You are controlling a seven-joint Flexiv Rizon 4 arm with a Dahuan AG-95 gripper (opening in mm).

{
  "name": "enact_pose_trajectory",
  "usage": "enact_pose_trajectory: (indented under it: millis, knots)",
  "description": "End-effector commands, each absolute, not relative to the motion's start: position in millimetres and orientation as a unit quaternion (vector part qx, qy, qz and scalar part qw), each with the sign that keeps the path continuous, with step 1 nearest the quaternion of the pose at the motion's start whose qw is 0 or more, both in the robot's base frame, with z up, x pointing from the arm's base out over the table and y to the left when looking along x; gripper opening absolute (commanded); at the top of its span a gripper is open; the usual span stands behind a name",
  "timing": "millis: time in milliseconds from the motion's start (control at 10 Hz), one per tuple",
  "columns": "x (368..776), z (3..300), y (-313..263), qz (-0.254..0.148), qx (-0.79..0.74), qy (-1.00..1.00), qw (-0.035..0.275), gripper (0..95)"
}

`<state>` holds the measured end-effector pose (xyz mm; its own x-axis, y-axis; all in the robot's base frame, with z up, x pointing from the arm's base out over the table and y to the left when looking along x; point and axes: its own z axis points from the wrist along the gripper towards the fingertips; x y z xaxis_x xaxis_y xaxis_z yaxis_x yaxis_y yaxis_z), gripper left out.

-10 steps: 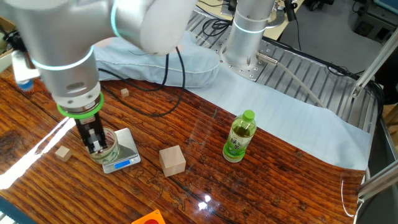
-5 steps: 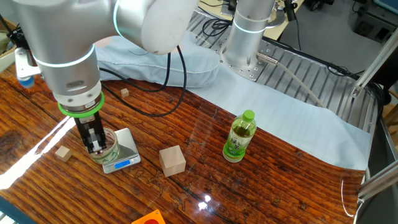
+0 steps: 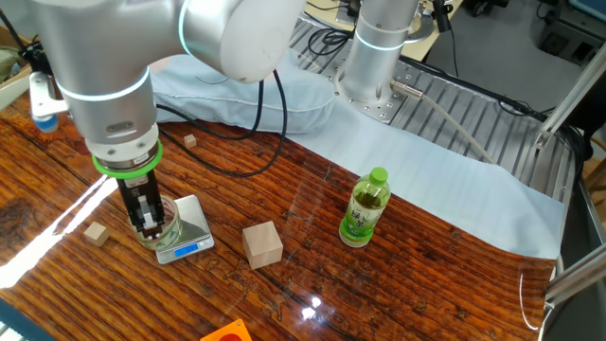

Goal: Remove the object from the scale

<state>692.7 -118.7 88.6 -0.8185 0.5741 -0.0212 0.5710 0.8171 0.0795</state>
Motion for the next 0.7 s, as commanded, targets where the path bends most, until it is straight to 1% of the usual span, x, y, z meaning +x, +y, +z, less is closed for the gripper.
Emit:
enact_pose_trajectory:
  millis: [100,700]
  knots:
    - [692,88,-118,0.035,0.301,0.953,0.024,19.0]
    - [691,77,-114,0.035,0.302,0.952,0.024,19.0]
